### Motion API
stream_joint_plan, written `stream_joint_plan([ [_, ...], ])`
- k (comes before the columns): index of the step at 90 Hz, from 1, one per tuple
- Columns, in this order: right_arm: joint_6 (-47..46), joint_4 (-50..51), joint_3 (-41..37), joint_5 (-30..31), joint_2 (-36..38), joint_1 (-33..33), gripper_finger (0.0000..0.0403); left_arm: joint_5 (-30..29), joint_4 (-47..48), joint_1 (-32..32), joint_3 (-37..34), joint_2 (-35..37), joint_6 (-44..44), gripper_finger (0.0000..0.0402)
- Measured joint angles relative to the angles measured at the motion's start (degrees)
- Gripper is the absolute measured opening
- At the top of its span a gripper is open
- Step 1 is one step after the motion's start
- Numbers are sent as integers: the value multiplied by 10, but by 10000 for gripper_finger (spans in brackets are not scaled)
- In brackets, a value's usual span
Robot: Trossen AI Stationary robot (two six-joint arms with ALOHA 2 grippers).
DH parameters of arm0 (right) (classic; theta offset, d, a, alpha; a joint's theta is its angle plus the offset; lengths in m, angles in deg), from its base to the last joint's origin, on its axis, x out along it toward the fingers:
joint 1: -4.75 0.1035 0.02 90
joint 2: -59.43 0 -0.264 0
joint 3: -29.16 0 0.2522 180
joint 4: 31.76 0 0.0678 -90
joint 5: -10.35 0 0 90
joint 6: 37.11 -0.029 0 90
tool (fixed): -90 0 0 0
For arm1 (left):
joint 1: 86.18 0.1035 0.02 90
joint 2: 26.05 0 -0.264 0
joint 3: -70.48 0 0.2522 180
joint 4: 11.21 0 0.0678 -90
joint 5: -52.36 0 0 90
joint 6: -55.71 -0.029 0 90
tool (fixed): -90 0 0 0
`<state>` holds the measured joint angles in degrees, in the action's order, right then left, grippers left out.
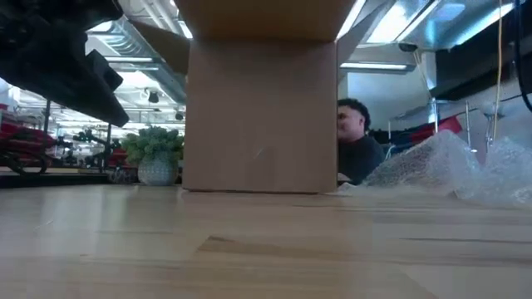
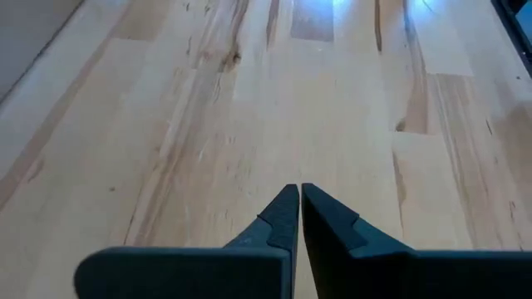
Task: Wrap mug
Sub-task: Prepare the bubble wrap
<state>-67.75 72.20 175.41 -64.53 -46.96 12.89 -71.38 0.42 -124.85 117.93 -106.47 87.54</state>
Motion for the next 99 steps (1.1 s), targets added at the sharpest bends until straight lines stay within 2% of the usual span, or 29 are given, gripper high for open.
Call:
stream_joint_plan([
  [13,-70,-3,-14,44,0,93,241,0,0,0,0,0,3,0],
  [22,-139,0,-55,61,1,145,241,0,-1,0,0,0,3,0],
  [42,-330,-2,-217,82,12,223,241,0,-2,0,0,0,3,0],
  [59,-464,-1,-397,17,40,229,241,0,-5,0,0,0,3,0],
  [74,-507,-16,-539,-76,60,225,241,0,-7,0,0,0,7,0],
  [99,-541,-229,-708,-99,73,215,241,0,-7,0,0,0,6,0],
])
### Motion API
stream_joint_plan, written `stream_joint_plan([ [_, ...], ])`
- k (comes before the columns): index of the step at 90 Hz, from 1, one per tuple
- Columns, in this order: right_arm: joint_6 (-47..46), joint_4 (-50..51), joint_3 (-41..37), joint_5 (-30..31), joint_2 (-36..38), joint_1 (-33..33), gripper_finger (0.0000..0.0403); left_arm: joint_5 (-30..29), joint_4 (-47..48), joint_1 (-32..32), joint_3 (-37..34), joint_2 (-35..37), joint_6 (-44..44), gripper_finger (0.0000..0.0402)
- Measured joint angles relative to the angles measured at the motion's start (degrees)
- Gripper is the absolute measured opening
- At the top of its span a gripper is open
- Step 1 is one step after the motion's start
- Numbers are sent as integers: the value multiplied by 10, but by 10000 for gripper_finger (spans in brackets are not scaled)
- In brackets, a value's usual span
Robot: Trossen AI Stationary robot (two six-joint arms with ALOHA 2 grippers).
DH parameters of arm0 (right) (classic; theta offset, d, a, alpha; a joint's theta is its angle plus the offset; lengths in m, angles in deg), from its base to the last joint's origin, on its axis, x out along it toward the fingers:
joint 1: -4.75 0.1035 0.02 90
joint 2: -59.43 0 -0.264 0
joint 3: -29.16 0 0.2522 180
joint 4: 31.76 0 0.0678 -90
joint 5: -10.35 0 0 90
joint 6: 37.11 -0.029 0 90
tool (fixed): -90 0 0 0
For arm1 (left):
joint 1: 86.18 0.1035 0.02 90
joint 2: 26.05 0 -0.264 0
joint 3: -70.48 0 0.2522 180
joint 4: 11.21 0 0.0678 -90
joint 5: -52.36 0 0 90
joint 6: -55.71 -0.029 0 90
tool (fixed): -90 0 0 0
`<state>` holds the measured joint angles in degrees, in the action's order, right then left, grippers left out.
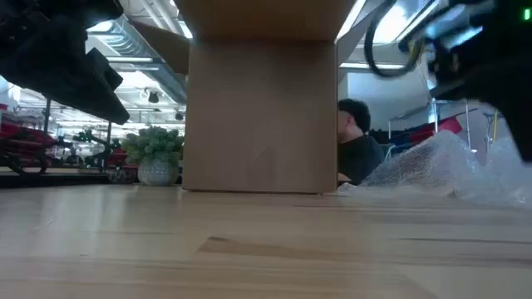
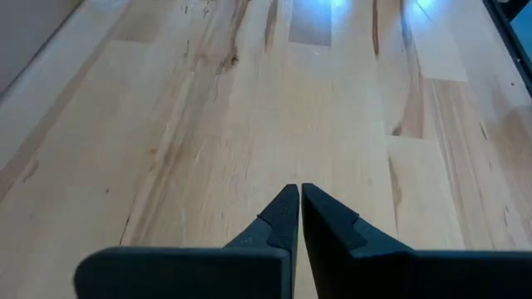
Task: Wrap mug
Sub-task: Prepare the bubble wrap
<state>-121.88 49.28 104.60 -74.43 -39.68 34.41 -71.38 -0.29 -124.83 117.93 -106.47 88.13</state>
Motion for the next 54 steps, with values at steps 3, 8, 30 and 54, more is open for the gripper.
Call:
stream_joint_plan([
  [3,7,-33,-14,-4,0,-4,240,0,0,0,0,0,0,0],
  [8,13,-86,-33,-5,0,-10,232,0,0,0,0,0,1,0],
  [30,85,-278,-60,-6,-1,-32,78,0,0,0,0,0,0,0],
  [54,186,-495,-45,36,-2,-36,19,0,-26,0,0,0,-6,0],
])
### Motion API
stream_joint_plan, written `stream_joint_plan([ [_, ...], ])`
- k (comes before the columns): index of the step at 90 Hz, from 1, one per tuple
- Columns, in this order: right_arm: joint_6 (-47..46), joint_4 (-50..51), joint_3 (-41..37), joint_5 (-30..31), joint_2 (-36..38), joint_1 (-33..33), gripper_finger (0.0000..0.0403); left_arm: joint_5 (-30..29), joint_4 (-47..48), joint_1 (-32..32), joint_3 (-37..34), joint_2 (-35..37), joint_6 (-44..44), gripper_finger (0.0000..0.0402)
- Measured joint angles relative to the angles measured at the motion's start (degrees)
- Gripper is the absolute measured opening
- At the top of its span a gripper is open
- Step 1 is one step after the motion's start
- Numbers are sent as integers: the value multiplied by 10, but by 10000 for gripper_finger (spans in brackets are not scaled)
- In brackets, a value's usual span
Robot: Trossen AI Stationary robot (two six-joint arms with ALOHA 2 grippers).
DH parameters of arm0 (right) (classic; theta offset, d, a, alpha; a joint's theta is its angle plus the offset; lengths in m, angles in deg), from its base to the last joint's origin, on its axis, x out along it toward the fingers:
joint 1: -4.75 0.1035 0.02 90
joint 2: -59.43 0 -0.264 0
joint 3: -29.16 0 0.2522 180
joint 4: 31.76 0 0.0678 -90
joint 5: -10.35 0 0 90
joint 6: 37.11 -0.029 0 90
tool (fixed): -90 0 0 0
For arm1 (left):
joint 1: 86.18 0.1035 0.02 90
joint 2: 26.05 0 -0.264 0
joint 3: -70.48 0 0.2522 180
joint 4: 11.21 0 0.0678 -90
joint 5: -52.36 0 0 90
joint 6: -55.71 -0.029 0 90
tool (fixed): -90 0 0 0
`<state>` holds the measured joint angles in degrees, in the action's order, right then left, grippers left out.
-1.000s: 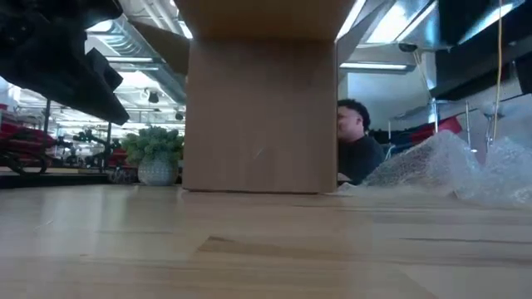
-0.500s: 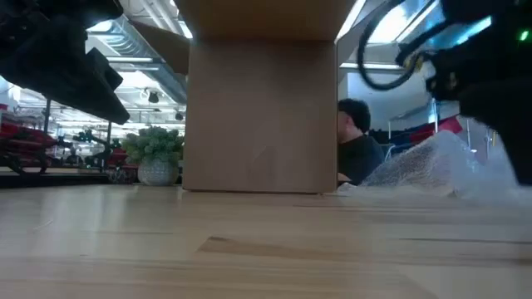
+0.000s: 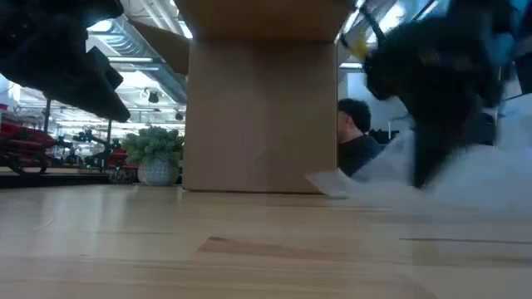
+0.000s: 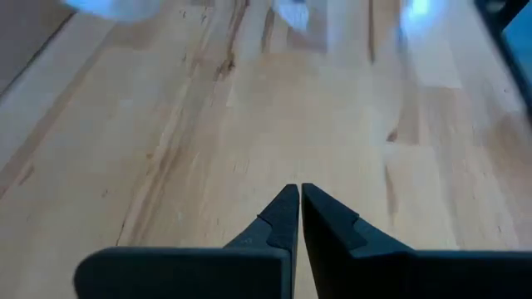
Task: Wrap mug
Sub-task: Prepare the bubble wrap
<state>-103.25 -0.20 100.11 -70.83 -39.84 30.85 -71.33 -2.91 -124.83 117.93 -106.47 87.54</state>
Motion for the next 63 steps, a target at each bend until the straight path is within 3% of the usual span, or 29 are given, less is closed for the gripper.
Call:
stream_joint_plan([
  [20,141,-254,2,65,-6,0,7,20,-87,0,0,0,-33,0],
  [40,290,-415,3,92,-48,-3,8,20,-161,3,1,0,-55,0],
  [51,363,-453,32,90,-78,-19,37,35,-174,7,1,1,-66,0],
  [63,488,-462,110,43,-99,-43,102,68,-171,14,1,11,-66,0],
])
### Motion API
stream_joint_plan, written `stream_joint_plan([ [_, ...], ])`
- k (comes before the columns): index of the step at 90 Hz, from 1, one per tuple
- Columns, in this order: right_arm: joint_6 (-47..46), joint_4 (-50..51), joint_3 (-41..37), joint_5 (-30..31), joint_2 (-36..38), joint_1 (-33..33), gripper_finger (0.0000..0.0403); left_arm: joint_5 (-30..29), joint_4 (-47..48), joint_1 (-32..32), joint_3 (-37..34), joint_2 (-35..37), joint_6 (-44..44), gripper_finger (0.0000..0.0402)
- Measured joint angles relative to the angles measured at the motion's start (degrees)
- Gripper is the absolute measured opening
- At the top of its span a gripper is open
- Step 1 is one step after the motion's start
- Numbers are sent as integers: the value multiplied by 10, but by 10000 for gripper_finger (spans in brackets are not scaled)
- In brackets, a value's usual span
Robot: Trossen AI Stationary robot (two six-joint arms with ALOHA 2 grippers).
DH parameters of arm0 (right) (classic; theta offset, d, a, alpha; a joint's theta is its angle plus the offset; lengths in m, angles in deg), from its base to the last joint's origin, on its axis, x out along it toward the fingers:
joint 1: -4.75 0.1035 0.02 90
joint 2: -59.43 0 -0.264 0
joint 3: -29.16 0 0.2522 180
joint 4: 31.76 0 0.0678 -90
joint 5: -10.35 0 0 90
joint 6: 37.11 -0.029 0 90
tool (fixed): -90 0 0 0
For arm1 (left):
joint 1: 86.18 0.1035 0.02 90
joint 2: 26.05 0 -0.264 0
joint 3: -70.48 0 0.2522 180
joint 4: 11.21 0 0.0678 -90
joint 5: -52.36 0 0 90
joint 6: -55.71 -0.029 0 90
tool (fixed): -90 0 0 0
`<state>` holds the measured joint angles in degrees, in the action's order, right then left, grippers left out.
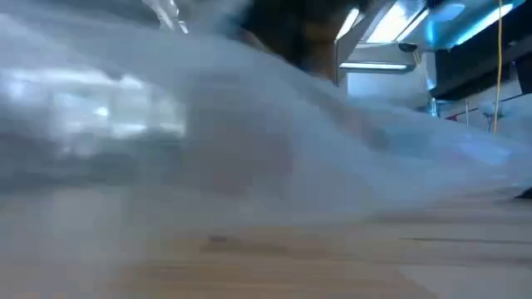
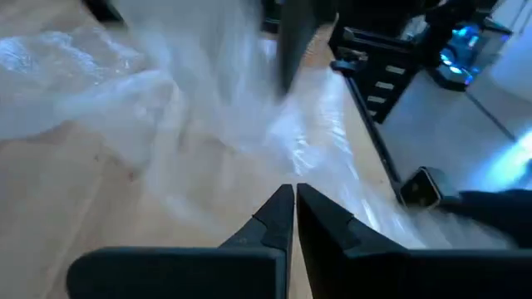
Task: Wrap mug
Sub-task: Prepare the bubble wrap
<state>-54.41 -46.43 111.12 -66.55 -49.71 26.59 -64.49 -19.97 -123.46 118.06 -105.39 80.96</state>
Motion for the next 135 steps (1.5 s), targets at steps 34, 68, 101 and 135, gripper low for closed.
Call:
stream_joint_plan([
  [34,122,460,254,-57,-1,5,251,7,237,-18,50,115,45,0],
  [68,-100,670,261,36,-1,119,257,5,250,-6,51,91,-2,0],
  [101,-345,887,210,259,-7,102,257,-89,241,104,50,-39,-6,0],
  [135,-364,641,5,134,-8,29,257,162,79,148,50,-138,-44,0],
])
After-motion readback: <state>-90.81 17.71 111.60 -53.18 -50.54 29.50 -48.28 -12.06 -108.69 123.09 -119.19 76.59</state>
